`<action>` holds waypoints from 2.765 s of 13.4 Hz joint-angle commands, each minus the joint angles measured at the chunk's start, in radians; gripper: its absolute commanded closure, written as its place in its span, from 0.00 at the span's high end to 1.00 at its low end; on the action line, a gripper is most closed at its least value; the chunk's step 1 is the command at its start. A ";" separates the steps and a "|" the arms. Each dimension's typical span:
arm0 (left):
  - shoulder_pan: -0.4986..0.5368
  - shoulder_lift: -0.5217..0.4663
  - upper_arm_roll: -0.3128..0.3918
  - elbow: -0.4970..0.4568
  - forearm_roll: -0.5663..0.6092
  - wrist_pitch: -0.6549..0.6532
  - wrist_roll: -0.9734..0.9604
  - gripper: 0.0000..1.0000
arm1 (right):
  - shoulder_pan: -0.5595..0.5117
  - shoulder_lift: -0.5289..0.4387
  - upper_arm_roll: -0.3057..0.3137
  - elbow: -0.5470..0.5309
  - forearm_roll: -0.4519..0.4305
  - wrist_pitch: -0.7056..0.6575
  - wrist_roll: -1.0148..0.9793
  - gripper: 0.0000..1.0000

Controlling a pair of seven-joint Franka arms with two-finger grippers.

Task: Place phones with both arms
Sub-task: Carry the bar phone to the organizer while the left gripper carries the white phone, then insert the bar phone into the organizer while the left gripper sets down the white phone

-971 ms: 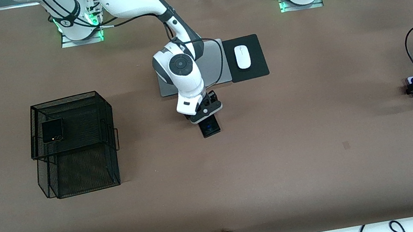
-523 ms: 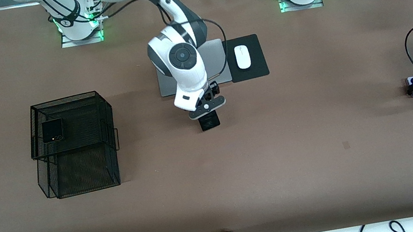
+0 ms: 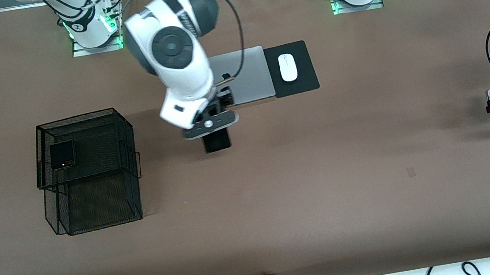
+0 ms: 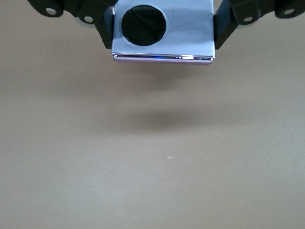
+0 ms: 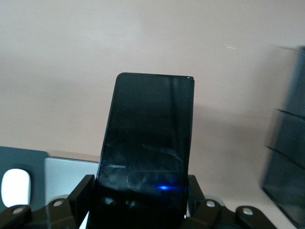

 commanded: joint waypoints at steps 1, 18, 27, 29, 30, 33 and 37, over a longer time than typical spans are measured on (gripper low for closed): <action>-0.140 -0.079 0.005 0.028 -0.023 -0.140 -0.044 0.43 | 0.000 -0.053 -0.134 -0.024 -0.010 -0.117 -0.103 0.26; -1.010 0.405 -0.053 0.378 -0.148 0.253 -0.972 0.42 | 0.008 -0.252 -0.408 -0.670 -0.004 0.223 -0.508 0.26; -1.045 0.462 -0.050 0.375 -0.131 0.329 -1.052 1.00 | 0.002 -0.138 -0.406 -0.681 0.091 0.266 -0.507 0.35; -1.018 0.442 -0.050 0.376 -0.109 0.329 -1.052 1.00 | 0.000 -0.106 -0.402 -0.681 0.094 0.263 -0.506 0.36; -0.998 0.425 -0.052 0.376 -0.111 0.324 -1.051 1.00 | -0.003 -0.095 -0.402 -0.681 0.096 0.263 -0.508 0.36; -0.947 0.324 -0.052 0.369 -0.109 0.187 -1.043 1.00 | -0.006 -0.080 -0.402 -0.670 0.116 0.240 -0.507 0.95; -0.883 0.232 -0.049 0.378 -0.106 -0.059 -0.932 1.00 | -0.021 -0.081 -0.408 -0.559 0.116 0.121 -0.507 1.00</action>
